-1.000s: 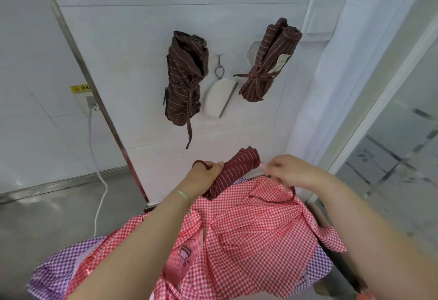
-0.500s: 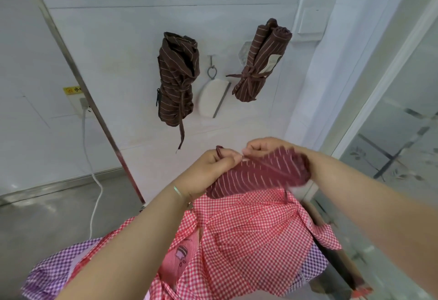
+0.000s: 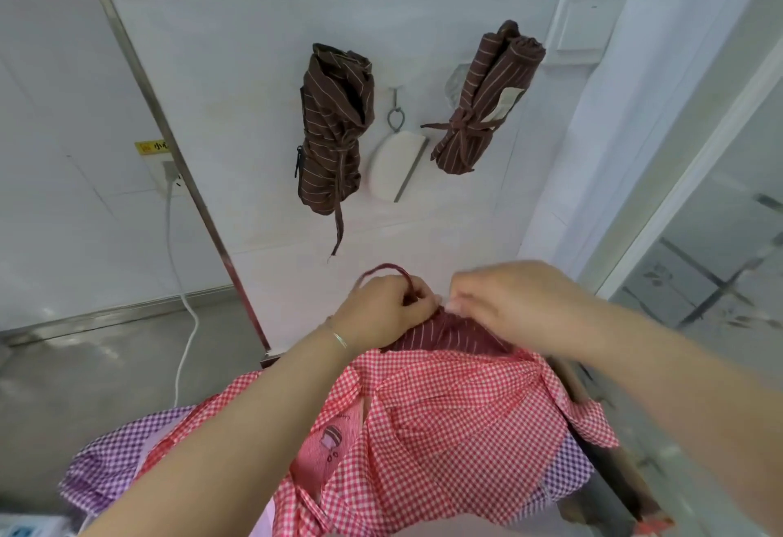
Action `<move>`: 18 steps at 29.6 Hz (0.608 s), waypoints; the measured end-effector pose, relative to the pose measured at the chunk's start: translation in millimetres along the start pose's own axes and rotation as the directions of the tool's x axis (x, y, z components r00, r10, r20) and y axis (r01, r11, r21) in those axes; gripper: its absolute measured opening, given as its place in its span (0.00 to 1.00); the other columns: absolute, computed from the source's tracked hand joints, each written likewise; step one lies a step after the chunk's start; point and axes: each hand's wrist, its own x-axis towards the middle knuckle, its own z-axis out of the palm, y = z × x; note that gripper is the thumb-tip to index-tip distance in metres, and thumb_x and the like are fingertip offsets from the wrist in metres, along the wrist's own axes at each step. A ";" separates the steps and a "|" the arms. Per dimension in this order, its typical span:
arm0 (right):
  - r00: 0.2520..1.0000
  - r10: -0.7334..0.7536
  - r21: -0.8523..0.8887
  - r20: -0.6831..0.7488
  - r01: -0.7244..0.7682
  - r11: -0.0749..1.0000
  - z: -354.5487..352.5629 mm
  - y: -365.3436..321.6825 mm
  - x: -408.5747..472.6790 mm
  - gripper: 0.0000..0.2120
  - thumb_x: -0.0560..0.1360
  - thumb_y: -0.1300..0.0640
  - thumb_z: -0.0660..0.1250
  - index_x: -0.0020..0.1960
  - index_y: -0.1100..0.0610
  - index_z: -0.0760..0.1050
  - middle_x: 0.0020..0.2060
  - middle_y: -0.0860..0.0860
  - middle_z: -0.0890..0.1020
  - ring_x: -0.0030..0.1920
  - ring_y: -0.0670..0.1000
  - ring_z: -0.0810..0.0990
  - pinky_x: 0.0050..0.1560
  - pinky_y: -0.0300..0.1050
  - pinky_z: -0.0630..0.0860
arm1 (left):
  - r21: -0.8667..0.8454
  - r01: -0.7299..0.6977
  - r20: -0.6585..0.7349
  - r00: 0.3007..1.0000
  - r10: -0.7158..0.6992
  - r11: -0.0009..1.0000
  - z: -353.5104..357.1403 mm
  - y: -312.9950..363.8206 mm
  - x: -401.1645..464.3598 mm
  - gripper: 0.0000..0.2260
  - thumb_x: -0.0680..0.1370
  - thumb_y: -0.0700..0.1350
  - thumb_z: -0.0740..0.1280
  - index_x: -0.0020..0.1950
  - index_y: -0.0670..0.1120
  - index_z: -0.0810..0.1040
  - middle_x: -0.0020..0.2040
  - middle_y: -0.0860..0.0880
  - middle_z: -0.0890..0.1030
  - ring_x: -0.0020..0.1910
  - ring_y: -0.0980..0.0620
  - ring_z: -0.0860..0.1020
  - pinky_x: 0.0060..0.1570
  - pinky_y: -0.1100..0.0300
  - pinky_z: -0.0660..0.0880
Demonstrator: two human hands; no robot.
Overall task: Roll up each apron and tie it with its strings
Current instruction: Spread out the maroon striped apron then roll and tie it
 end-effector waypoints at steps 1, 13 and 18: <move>1.000 0.011 0.028 0.015 -0.012 1.000 -8.9 9.3 3.7 0.10 0.81 0.43 0.55 0.46 0.44 0.71 0.36 0.42 0.76 0.39 0.42 0.73 0.44 0.42 0.72 | -0.074 -0.056 0.048 0.997 0.060 0.996 -0.9 4.4 -3.2 0.10 0.79 0.53 0.63 0.40 0.53 0.79 0.34 0.53 0.79 0.35 0.55 0.77 0.40 0.55 0.75; 0.911 0.411 0.808 -0.039 -0.213 0.549 69.1 3.3 4.3 0.11 0.81 0.57 0.60 0.40 0.50 0.73 0.36 0.44 0.78 0.36 0.38 0.77 0.44 0.37 0.74 | -0.887 0.174 0.067 0.965 -0.253 0.428 -4.8 27.6 -10.3 0.17 0.80 0.50 0.63 0.49 0.35 0.79 0.37 0.45 0.83 0.35 0.50 0.82 0.36 0.58 0.78; 0.822 0.500 0.826 -0.274 -0.065 0.560 101.2 -22.7 3.2 0.13 0.81 0.55 0.57 0.39 0.53 0.71 0.34 0.44 0.72 0.34 0.39 0.72 0.39 0.33 0.67 | -0.912 0.338 0.228 0.889 -0.397 0.233 18.0 15.2 -5.9 0.12 0.81 0.50 0.63 0.46 0.42 0.77 0.31 0.47 0.79 0.28 0.52 0.78 0.30 0.62 0.74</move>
